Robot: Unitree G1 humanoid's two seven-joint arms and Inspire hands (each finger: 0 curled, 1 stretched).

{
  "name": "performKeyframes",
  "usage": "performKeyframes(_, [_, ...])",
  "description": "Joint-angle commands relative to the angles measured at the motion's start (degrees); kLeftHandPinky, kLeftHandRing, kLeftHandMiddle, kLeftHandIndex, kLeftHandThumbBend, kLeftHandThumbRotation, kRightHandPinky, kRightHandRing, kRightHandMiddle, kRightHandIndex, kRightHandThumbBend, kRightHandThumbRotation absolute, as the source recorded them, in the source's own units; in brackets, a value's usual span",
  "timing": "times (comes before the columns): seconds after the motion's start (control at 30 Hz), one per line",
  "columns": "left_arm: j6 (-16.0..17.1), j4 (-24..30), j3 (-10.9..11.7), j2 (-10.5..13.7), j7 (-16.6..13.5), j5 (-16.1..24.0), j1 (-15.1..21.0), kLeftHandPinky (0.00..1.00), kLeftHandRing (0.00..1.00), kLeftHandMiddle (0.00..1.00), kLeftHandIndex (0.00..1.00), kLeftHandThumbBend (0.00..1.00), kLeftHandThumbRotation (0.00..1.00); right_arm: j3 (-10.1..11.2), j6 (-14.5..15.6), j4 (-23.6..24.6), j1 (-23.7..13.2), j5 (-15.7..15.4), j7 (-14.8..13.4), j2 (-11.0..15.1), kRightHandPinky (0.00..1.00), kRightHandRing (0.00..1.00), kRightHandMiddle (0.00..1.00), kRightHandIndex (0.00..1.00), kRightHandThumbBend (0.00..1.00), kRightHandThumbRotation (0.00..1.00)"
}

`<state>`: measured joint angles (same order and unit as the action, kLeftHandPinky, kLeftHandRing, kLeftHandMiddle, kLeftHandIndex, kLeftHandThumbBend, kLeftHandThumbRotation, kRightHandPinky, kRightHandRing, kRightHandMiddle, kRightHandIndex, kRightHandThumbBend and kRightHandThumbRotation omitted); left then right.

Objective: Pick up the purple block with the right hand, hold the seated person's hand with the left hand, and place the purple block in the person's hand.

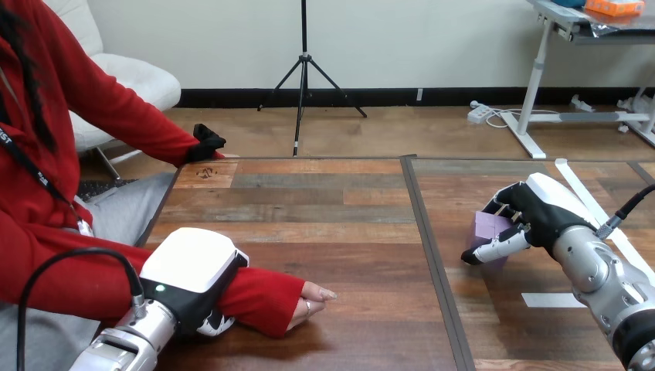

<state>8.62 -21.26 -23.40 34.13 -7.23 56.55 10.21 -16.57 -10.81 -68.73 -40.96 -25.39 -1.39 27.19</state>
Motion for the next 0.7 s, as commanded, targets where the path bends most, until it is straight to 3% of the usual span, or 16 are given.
performKeyframes(0.0, [-1.30, -0.50, 0.11, 1.22, 1.18, -0.07, 1.29, 0.36, 0.46, 0.50, 0.49, 0.64, 0.03, 1.34, 0.13, 2.99, -2.55, 0.66, -0.68, 0.82, 0.45, 0.50, 0.54, 0.52, 0.64, 0.00])
performKeyframes(0.67, [-0.89, 3.40, 2.12, 1.67, 0.97, -3.40, 1.03, 0.41, 0.50, 0.54, 0.55, 0.60, 0.11, 2.04, 0.02, 3.28, -2.33, 0.78, -1.17, 0.63, 0.47, 0.51, 0.55, 0.52, 0.64, 0.00])
